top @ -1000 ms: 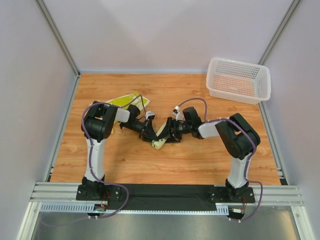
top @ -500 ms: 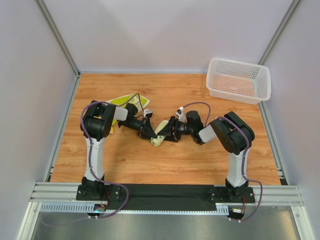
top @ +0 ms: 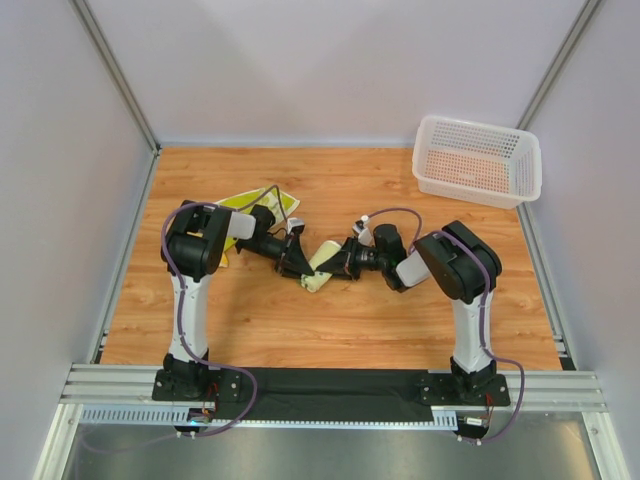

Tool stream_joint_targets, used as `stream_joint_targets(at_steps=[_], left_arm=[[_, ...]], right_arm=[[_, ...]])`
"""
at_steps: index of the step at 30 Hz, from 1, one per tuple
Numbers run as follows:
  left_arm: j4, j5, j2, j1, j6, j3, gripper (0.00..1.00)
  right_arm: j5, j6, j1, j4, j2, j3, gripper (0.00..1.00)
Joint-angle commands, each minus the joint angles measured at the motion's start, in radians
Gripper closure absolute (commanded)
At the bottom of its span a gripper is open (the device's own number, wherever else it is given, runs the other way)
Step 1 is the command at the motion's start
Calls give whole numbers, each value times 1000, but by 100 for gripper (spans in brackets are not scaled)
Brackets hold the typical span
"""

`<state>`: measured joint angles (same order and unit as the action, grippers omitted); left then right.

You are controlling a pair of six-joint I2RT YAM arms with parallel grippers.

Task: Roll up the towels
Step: Place the rolled towel into the container

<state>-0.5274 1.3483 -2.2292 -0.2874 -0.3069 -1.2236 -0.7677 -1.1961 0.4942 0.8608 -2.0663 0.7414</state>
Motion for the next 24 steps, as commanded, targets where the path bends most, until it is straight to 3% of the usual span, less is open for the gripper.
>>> stream_joint_targets(at_steps=[1,9,14,18,21,24], left_arm=[[-175,-222,-96,22,-124,42,67],[-322,-405,104,22,-38,-42,42],[-356,-468,276,22,-35,-103,32],[-345,-514,411,22,-52,-106,26],[-339,-537,460,22,-52,-94,25],[-306,-551,516,22,-58,-47,25]], right_arm=[[62,21,-19,-43,-29,35,98],[-10,193,-20,-342,89,185,100],[-207,324,-46,-544,130,363,100],[-277,673,-132,-1025,155,612,100],[-323,780,-245,-1204,159,711,100],[-328,786,-375,-1206,176,760,100]])
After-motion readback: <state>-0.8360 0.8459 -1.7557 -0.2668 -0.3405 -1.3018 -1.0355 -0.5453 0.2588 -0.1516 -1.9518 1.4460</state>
